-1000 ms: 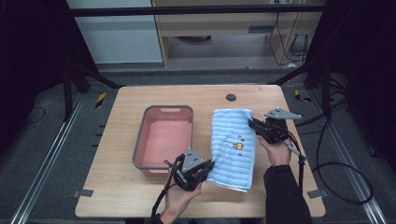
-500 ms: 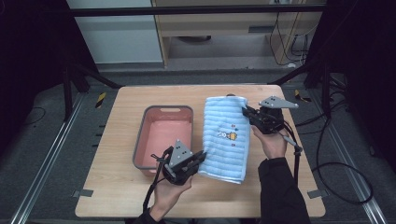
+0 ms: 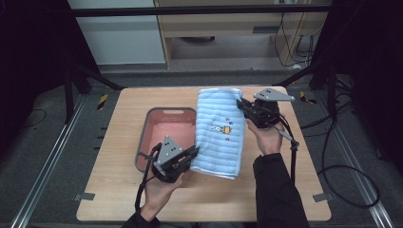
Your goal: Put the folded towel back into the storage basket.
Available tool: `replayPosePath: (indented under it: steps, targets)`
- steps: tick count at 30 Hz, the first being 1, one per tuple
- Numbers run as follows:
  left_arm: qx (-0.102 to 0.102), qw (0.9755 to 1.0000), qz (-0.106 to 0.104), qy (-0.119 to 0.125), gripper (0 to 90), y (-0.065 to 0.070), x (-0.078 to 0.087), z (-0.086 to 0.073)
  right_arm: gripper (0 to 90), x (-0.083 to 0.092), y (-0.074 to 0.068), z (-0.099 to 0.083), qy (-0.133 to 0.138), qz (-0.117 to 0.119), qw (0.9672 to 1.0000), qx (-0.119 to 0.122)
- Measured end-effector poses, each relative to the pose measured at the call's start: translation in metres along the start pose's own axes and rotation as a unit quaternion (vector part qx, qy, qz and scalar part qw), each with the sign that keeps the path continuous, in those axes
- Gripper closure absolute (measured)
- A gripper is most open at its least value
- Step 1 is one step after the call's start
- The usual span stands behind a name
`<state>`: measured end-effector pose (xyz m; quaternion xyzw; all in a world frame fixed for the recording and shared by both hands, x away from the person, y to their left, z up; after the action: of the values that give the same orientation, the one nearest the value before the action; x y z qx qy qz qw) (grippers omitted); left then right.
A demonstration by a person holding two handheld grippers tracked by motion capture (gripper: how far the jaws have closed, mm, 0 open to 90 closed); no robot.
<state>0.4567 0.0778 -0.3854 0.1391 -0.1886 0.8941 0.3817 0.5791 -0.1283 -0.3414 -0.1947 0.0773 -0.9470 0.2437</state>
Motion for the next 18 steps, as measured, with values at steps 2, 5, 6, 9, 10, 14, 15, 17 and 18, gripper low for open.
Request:
replayPosePath:
  steps: [2, 5, 6, 9, 10, 14, 15, 17, 18]
  targets:
    - [0.001, 1.0000, 0.001, 0.001, 86.1, -0.002, 0.002, 0.000, 83.3, -0.001, -0.002, 0.001, -0.002, 0.000, 1.0000, 0.002]
    - [0.002, 1.0000, 0.004, 0.004, 86.1, -0.008, 0.006, 0.000, 83.3, -0.005, -0.008, 0.004, -0.001, 0.004, 1.0000, 0.004]
    - [0.004, 1.0000, 0.005, 0.004, 86.1, -0.010, 0.007, -0.001, 83.3, -0.007, -0.011, 0.005, -0.001, 0.004, 1.0000, 0.006]
    - [0.005, 0.9999, 0.010, 0.006, 86.0, -0.015, 0.011, -0.002, 83.3, -0.012, -0.018, 0.009, -0.002, 0.009, 0.9999, 0.008]
    - [0.007, 0.9999, 0.012, 0.008, 86.1, -0.018, 0.014, -0.002, 83.3, -0.014, -0.020, 0.010, -0.001, 0.010, 0.9999, 0.009]
    - [0.013, 0.9997, 0.018, 0.011, 86.1, -0.024, 0.020, -0.003, 83.3, -0.018, -0.028, 0.014, 0.000, 0.014, 0.9998, 0.011]
    - [0.011, 0.9997, 0.020, 0.012, 86.1, -0.027, 0.022, -0.004, 83.3, -0.020, -0.029, 0.015, 0.000, 0.015, 0.9998, 0.012]
    - [0.015, 0.9996, 0.022, 0.013, 86.1, -0.030, 0.025, -0.004, 83.3, -0.023, -0.033, 0.016, -0.001, 0.016, 0.9998, 0.013]
    - [0.016, 0.9995, 0.023, 0.013, 86.0, -0.032, 0.026, -0.005, 83.3, -0.025, -0.035, 0.017, -0.001, 0.018, 0.9997, 0.014]
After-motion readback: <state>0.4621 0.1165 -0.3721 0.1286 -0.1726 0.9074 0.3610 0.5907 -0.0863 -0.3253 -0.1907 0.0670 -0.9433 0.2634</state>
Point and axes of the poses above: each handheld gripper's, and its own axes: x roughly backward along the jaws, z roughly out of its top, y roughly to its right, the point moved 7 cm from there along -x, roughly forward along the jaws, and after that the axes turned 15 degrees about -x, right-handed, at the moved point
